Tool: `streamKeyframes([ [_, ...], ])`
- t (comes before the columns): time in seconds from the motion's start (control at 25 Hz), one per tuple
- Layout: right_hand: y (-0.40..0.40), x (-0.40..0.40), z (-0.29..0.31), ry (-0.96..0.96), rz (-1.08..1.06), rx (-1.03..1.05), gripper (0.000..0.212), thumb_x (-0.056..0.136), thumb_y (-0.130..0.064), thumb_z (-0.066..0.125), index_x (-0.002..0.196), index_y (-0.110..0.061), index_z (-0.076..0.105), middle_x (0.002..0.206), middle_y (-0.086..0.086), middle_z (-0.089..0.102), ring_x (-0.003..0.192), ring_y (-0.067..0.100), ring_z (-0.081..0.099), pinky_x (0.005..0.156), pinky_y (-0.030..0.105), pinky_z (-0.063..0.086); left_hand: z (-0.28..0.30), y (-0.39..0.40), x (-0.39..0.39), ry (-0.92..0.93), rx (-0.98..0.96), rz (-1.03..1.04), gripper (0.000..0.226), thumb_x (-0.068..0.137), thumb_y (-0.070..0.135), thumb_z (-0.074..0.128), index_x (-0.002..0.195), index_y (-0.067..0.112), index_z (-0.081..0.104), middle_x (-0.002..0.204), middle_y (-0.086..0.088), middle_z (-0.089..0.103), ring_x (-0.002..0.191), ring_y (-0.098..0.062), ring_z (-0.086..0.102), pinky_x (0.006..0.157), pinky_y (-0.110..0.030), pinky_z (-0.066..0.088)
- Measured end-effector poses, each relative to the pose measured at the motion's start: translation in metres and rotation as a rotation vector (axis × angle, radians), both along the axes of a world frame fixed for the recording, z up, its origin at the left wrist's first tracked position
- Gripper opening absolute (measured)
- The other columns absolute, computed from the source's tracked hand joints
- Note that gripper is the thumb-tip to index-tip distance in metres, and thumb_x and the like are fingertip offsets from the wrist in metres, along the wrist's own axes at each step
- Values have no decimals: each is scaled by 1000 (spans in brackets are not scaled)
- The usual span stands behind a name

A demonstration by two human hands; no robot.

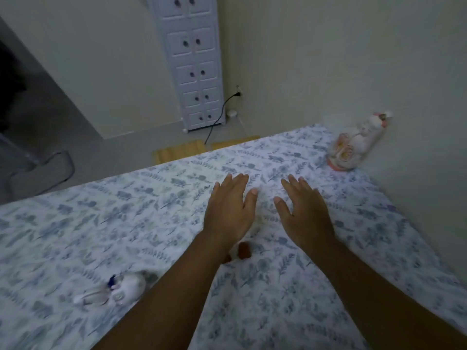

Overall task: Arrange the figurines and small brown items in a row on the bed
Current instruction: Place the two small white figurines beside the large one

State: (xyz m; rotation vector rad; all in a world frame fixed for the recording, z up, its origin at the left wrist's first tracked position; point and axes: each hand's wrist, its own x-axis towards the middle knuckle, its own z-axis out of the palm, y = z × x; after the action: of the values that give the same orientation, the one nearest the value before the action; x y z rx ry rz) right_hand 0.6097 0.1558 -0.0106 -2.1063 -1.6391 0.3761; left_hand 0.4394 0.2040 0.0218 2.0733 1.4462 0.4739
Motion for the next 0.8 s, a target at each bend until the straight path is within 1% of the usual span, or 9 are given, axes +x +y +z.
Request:
streamKeyframes([
  [0.2, -31, -123, -11, -55, 268, -67, 59, 99, -46, 46, 152, -23, 35, 163, -4, 26, 153, 14, 13, 123, 39, 4, -11, -55, -125, 180, 24, 90, 60, 103, 48, 36, 155, 18, 33, 164, 1, 30, 154, -18, 13, 125, -39, 1],
  [0.4, -39, -197, -29, -85, 474, -186, 78, 87, -53, 59, 154, -23, 32, 164, -1, 24, 153, 18, 13, 123, 39, 8, -26, -82, -223, 444, -50, 73, 89, 84, 57, 57, 158, 21, 22, 167, -1, 19, 156, -24, 2, 125, -50, -3],
  [0.52, -37, -219, -43, -31, 543, -325, 78, 85, -40, 71, 152, -23, 35, 162, 1, 29, 151, 21, 20, 122, 35, 18, -33, -81, -260, 614, -118, 52, 93, 81, 56, 66, 157, 26, 22, 164, 0, 27, 155, -26, 7, 124, -54, -5],
  [0.56, -37, -223, -48, 6, 540, -373, 72, 87, -31, 72, 151, -21, 39, 160, 2, 34, 149, 22, 26, 121, 34, 21, -35, -79, -267, 635, -158, 44, 89, 80, 51, 70, 155, 28, 27, 160, 1, 34, 154, -27, 16, 123, -55, 1],
  [0.6, -37, -227, -52, 41, 524, -419, 63, 89, -21, 70, 147, -18, 45, 155, 4, 41, 145, 23, 34, 119, 35, 26, -39, -77, -274, 641, -194, 37, 83, 79, 45, 74, 151, 30, 35, 154, 2, 44, 149, -26, 29, 121, -54, 12],
  [0.68, -34, -231, -59, 51, 487, -444, 40, 91, -5, 61, 130, -10, 61, 134, 8, 59, 128, 29, 53, 107, 40, 41, -46, -73, -281, 614, -208, 31, 65, 79, 33, 76, 139, 32, 48, 137, 3, 58, 128, -24, 53, 105, -45, 41],
  [0.72, -33, -231, -60, 35, 470, -434, 29, 89, 0, 59, 116, -6, 68, 119, 9, 66, 115, 31, 61, 97, 41, 48, -50, -71, -283, 585, -190, 32, 58, 81, 31, 74, 134, 32, 52, 130, 3, 61, 120, -24, 59, 94, -40, 48],
  [0.76, -31, -230, -62, 26, 467, -426, 20, 87, 3, 59, 102, -7, 70, 105, 8, 69, 105, 32, 65, 88, 41, 52, -53, -70, -286, 557, -174, 33, 52, 82, 30, 73, 130, 31, 55, 125, 2, 63, 114, -24, 62, 87, -38, 51],
  [0.8, -31, -228, -63, 24, 466, -410, 18, 85, 3, 62, 95, -10, 69, 97, 6, 69, 98, 31, 67, 82, 41, 53, -55, -68, -287, 537, -168, 31, 46, 83, 30, 72, 126, 30, 58, 122, 2, 64, 111, -24, 63, 84, -37, 53],
])
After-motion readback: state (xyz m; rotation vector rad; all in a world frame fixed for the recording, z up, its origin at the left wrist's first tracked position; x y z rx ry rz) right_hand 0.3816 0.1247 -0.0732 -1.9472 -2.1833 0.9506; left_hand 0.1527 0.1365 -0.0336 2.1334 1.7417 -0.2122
